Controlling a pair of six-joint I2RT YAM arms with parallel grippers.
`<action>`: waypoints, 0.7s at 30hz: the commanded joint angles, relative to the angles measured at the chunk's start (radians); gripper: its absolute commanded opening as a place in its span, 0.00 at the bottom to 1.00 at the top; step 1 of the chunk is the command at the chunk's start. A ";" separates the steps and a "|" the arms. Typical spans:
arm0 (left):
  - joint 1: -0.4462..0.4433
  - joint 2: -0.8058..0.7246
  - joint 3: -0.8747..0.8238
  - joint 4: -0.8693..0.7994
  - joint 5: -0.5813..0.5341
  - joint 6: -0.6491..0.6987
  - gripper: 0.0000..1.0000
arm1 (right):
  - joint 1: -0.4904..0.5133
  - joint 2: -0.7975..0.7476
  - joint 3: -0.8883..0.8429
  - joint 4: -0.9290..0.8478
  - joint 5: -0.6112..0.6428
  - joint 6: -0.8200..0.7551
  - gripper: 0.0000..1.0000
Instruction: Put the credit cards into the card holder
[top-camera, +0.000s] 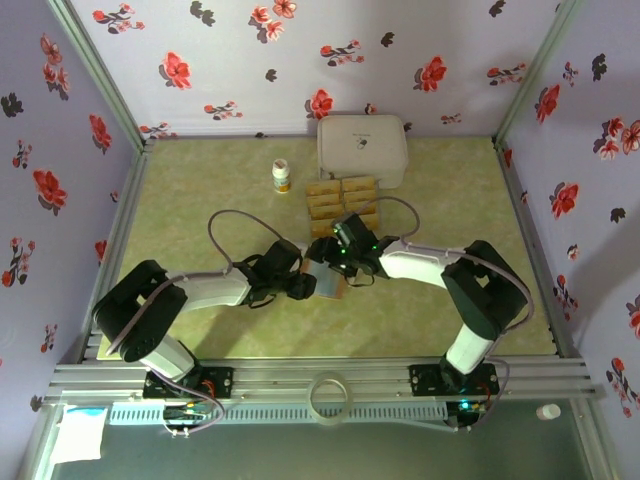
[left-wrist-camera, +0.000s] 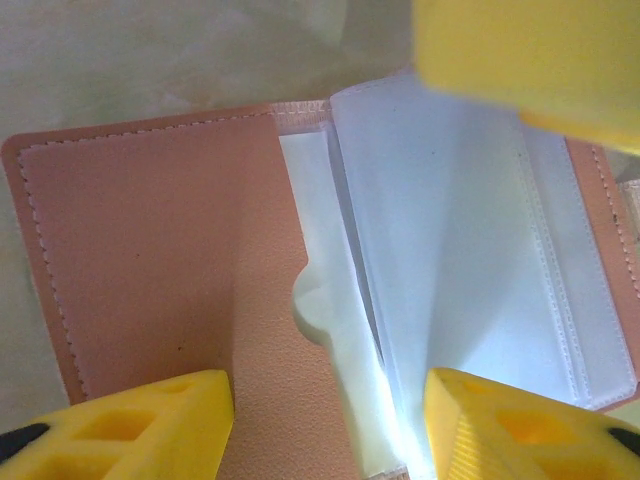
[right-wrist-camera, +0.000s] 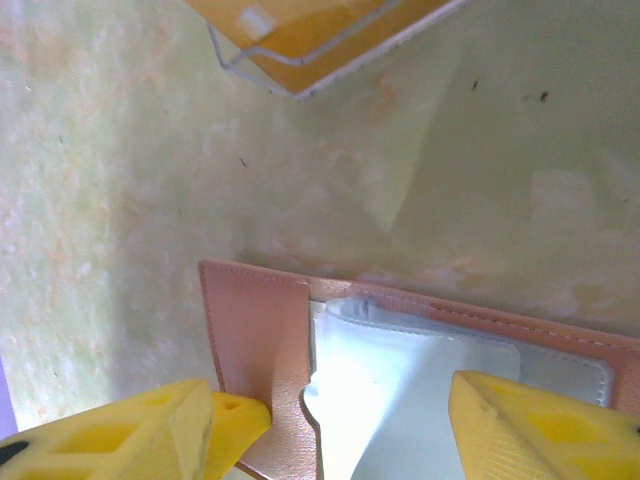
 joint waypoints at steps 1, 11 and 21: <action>-0.005 0.064 -0.038 -0.021 0.000 -0.006 0.55 | -0.010 -0.034 -0.025 -0.042 0.039 -0.015 0.64; -0.005 0.070 -0.042 -0.012 0.005 -0.006 0.55 | -0.009 -0.021 -0.053 0.002 0.021 0.003 0.63; -0.005 0.077 -0.043 -0.008 0.005 -0.006 0.55 | 0.003 0.012 -0.025 0.017 0.004 0.002 0.60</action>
